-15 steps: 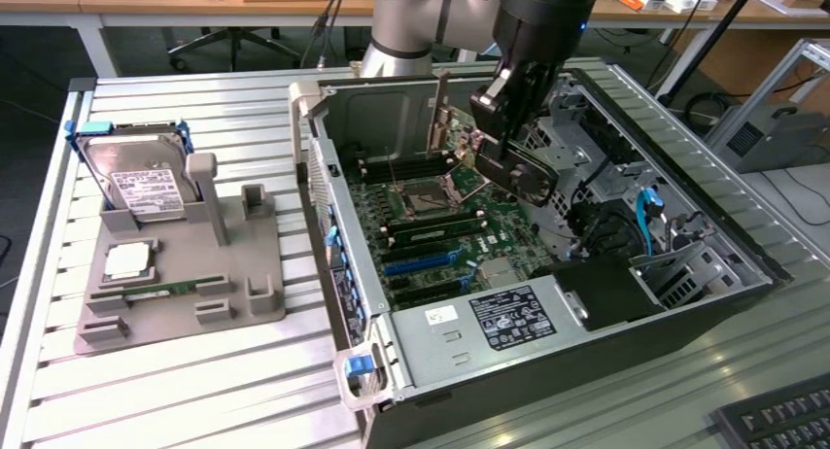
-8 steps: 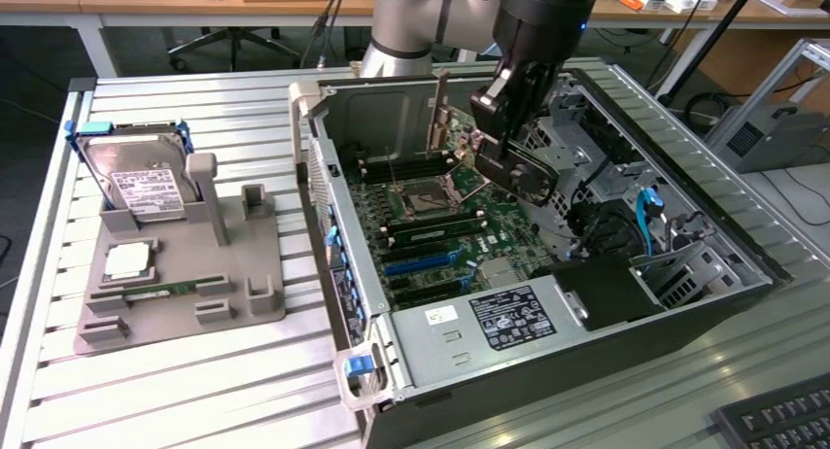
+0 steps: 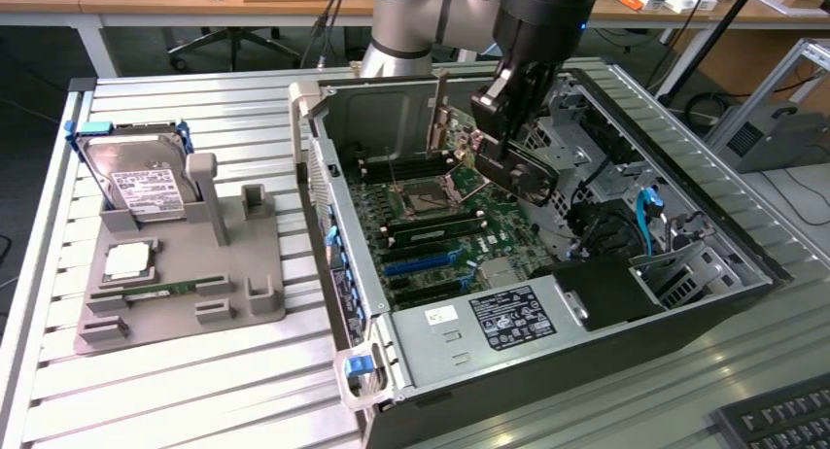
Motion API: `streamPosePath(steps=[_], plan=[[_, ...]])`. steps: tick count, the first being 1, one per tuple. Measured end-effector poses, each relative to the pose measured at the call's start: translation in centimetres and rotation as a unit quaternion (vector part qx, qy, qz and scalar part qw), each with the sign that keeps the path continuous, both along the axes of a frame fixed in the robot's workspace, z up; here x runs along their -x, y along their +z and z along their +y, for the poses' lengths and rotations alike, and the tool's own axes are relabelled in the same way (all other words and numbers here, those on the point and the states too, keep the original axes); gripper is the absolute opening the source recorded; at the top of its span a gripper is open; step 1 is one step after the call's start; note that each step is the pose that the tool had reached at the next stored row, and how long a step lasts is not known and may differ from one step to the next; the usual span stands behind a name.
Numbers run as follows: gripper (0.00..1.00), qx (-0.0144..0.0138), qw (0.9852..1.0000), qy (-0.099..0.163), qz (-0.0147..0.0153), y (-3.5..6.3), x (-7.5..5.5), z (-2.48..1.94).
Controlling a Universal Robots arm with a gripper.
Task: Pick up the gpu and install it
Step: 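Insert the gpu into the slot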
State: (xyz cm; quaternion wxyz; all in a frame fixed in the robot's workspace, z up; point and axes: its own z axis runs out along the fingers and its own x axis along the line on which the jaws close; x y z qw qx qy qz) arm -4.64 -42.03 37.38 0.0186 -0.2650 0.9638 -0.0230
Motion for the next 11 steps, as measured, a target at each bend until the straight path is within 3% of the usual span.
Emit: streamPosePath(steps=[11], plan=[[0.27, 0.0000, 1.0000, 0.006, 0.0000, -0.02, 0.00, 0.00]])
